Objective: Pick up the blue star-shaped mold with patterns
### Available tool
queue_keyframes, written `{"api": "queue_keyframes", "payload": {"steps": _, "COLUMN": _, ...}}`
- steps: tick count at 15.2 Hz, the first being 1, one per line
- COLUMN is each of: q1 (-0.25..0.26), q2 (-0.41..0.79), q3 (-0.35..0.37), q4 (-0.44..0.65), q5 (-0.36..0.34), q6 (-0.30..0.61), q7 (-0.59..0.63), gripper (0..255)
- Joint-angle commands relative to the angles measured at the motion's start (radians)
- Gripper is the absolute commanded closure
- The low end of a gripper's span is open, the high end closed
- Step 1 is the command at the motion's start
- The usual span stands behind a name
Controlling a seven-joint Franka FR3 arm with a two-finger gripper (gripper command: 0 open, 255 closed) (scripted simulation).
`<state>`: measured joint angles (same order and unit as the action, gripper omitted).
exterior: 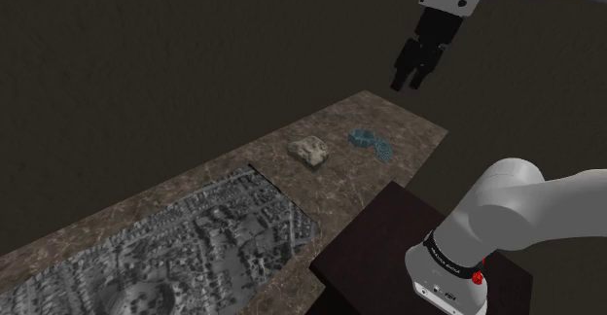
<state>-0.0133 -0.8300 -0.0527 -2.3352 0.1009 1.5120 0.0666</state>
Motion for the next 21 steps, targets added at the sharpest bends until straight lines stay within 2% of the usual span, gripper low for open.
{"api": "queue_keyframes", "payload": {"steps": 1, "q1": 0.0, "q2": 0.0, "q3": 0.0, "q4": 0.0, "q5": 0.0, "q6": 0.0, "q7": 0.0, "gripper": 0}}
{"api": "queue_keyframes", "payload": {"steps": 11, "q1": -0.04, "q2": 0.115, "q3": -0.128, "q4": -0.172, "q5": -0.124, "q6": 0.27, "q7": -0.188, "gripper": 0}}
{"api": "queue_keyframes", "payload": {"steps": 21, "q1": -0.067, "q2": 0.382, "q3": -0.27, "q4": -0.213, "q5": -0.205, "q6": 0.576, "q7": -0.369, "gripper": 0}}
